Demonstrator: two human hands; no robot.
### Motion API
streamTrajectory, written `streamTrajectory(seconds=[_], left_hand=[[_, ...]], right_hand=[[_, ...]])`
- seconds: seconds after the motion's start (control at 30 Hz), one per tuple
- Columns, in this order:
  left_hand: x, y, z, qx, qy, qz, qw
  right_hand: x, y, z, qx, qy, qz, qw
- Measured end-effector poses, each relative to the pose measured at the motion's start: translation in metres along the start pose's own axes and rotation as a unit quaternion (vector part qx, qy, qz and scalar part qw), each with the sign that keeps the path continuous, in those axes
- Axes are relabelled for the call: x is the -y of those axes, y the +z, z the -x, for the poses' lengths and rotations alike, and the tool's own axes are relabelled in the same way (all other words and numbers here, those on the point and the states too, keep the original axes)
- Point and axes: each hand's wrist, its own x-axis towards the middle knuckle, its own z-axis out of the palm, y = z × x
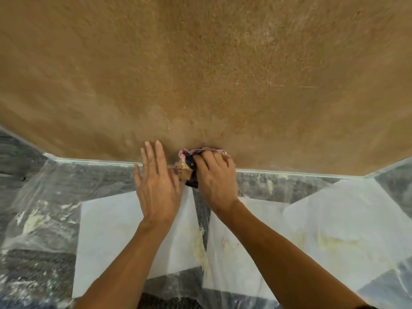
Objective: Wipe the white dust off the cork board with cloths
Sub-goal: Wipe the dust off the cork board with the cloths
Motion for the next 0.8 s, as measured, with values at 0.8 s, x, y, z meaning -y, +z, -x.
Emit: streamTrajectory(seconds=[0.8], left_hand=[[-0.061, -0.005, -0.017, -0.134, 0.145, 0.102, 0.975]], right_hand=[[-0.049, -0.067, 0.038, -0.074, 0.035, -0.077, 0.994]])
